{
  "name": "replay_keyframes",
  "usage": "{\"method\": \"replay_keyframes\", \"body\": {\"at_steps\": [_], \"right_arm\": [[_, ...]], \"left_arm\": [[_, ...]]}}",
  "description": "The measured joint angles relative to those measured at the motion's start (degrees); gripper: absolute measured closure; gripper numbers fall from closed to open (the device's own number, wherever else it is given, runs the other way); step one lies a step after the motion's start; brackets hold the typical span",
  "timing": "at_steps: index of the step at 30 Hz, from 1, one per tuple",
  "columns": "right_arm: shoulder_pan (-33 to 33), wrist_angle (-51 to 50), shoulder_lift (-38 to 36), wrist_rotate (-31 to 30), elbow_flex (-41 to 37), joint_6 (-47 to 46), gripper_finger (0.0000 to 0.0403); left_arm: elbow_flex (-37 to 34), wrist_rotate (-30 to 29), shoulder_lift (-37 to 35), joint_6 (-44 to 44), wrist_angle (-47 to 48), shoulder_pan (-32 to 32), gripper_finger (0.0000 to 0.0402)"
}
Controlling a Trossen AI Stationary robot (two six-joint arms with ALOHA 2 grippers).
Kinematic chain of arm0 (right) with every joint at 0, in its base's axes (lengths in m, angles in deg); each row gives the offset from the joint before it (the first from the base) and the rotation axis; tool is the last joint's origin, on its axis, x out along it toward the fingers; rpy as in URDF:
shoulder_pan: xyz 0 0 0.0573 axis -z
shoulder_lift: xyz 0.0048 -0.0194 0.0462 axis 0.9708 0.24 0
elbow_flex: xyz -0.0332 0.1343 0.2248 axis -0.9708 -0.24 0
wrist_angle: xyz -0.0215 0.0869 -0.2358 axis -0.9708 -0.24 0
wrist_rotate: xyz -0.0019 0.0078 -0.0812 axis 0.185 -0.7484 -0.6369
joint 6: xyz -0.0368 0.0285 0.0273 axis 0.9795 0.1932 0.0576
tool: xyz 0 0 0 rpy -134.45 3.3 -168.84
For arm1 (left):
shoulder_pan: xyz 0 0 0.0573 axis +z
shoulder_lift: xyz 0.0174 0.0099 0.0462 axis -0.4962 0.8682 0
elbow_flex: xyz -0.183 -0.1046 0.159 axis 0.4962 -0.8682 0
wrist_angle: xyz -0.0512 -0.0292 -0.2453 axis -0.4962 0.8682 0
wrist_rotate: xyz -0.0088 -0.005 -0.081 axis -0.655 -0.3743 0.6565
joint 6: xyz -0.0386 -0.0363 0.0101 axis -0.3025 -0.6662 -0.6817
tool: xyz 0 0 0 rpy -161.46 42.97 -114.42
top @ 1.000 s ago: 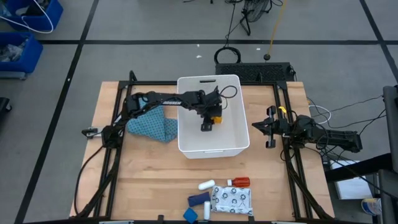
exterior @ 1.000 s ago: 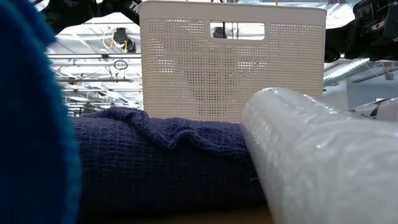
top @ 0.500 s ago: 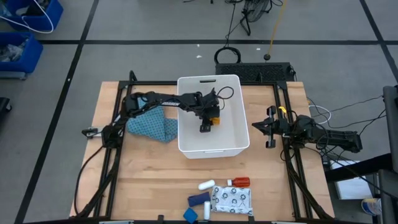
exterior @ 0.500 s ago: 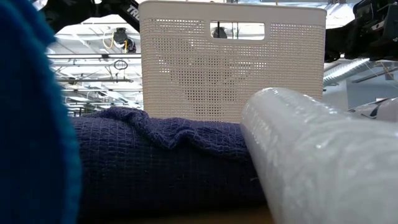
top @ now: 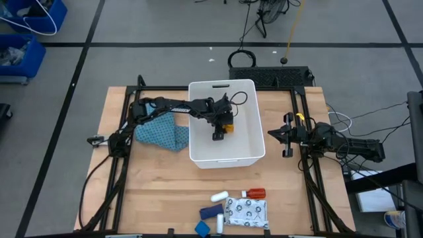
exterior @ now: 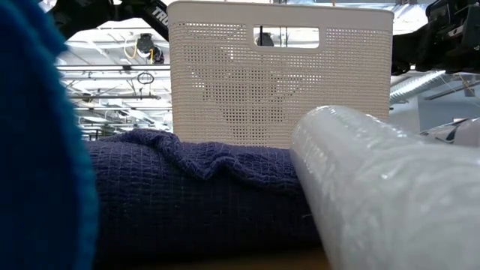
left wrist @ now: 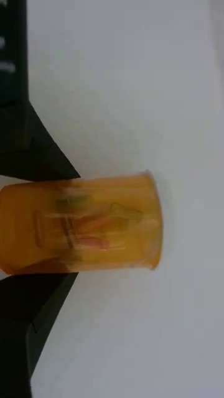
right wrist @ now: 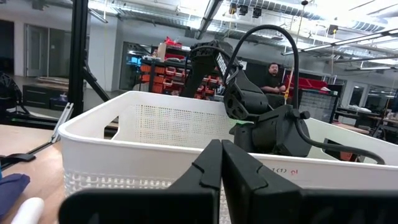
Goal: Pick & place medical supplies in basket/bin
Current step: Put the pill bottle into the white bin
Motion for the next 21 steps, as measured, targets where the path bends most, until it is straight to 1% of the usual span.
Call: {"method": "replay_keyframes", "body": {"at_steps": [14, 18, 21], "right_arm": [[0.0, 0.0, 0.0, 0.0, 0.0, 0.0, 0.0403], [0.0, 0.0, 0.0, 0.0, 0.0, 0.0, 0.0403], [0.0, 0.0, 0.0, 0.0, 0.0, 0.0, 0.0403]], "left_arm": [[0.0, -0.7, 0.0, 0.6, -0.1, -0.4, 0.0074], [1.6, -0.4, -0.3, 0.7, 2.3, -0.5, 0.0066], [5.2, -0.4, -0.3, 1.2, 8.4, -0.8, 0.0065]]}}
